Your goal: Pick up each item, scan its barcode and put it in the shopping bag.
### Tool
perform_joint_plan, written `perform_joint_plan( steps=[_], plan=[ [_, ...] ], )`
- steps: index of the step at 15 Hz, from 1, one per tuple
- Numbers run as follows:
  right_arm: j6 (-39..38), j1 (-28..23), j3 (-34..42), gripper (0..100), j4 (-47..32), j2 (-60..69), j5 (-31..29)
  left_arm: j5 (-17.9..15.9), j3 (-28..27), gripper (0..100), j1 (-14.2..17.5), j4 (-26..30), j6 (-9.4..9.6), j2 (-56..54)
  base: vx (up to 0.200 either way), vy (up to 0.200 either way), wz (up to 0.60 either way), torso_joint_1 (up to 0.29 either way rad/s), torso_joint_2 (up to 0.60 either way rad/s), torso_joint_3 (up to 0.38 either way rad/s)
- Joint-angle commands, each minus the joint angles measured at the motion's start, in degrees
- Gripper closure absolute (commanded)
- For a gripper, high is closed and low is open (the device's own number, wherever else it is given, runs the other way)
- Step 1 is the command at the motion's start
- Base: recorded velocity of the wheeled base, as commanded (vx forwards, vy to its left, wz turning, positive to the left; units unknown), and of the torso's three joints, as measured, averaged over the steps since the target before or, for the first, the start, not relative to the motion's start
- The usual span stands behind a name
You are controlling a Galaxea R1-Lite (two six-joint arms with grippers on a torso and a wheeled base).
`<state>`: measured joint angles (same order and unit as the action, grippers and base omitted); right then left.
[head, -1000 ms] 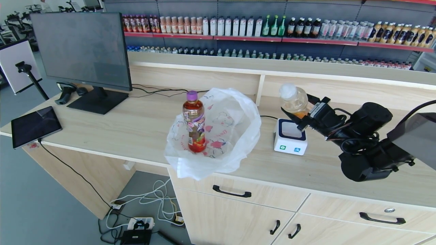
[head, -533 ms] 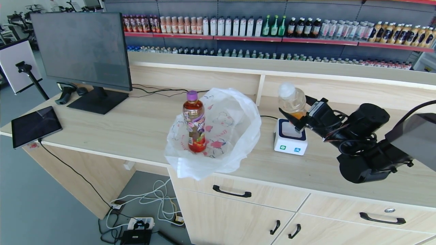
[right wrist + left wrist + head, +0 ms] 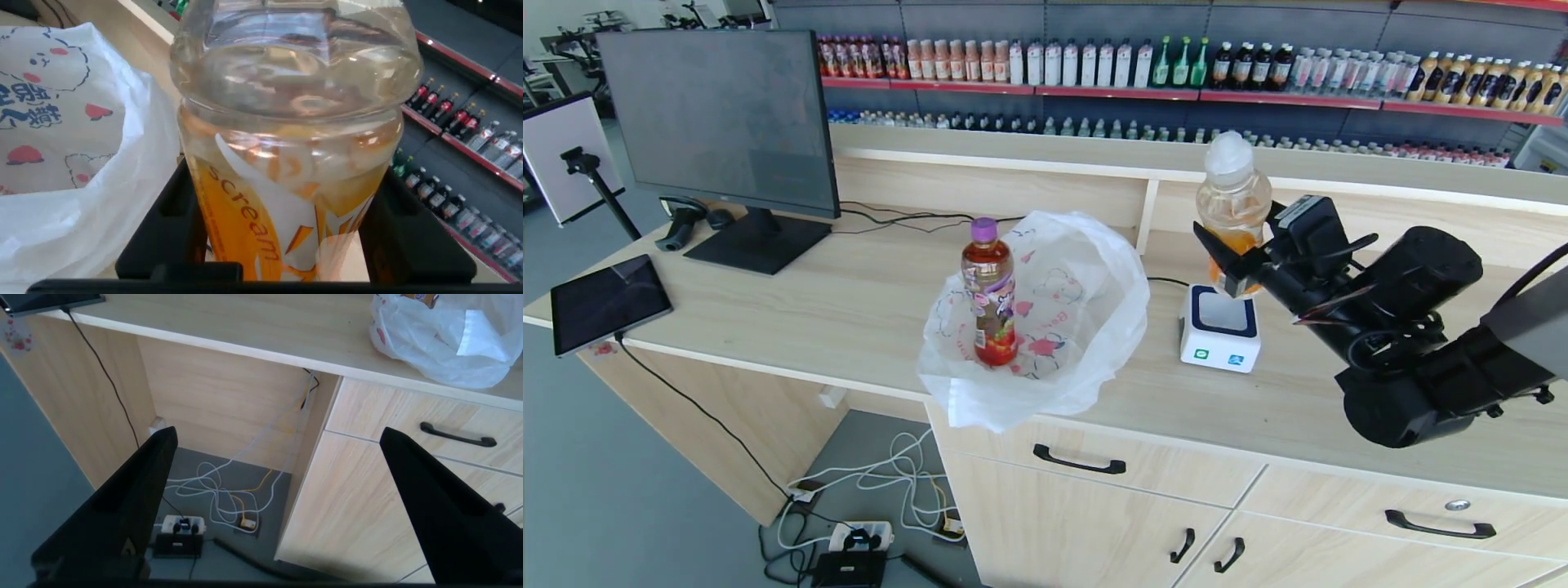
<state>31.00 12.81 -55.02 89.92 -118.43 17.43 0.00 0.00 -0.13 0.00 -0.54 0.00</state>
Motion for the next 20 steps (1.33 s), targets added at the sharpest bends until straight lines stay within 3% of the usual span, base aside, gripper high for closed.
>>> perform_joint_plan(
  steps=[1, 5, 6, 10, 15, 20],
  plan=[
    [-1.9, 0.7, 4.1, 100, 0.1, 4.3, -1.7, 0.0, 0.0, 0, 0.0, 0.0, 0.01, 0.0, 0.0, 0.0, 0.0, 0.0, 0.0, 0.0],
    [-14.5, 3.1, 15.7, 100, 0.1, 13.0, -15.9, 0.0, 0.0, 0, 0.0, 0.0, 0.01, 0.0, 0.0, 0.0, 0.0, 0.0, 0.0, 0.0],
    [-16.5, 3.8, 18.5, 100, 0.1, 14.6, -17.1, 0.0, 0.0, 0, 0.0, 0.0, -0.08, 0.0, 0.0, 0.0, 0.0, 0.0, 0.0, 0.0],
    [-17.4, 3.9, 28.6, 100, 0.1, 18.9, -17.3, 0.0, 0.0, 0, 0.0, 0.0, -0.08, 0.0, -0.15, 0.0, 0.0, 0.009, 0.0, 0.003],
    [-17.3, 5.4, 27.6, 100, 0.1, 19.8, -17.3, 0.0, 0.0, 0, 0.0, 0.0, -0.08, 0.0, -0.04, 0.0, 0.0, 0.0, 0.0, 0.0],
    [-18.5, 5.6, 26.7, 100, 0.1, 20.3, -17.3, 0.0, 0.0, 0, 0.0, 0.0, -0.17, 0.0, 0.0, 0.2, 0.0, 0.009, 0.01, 0.0]
  ],
)
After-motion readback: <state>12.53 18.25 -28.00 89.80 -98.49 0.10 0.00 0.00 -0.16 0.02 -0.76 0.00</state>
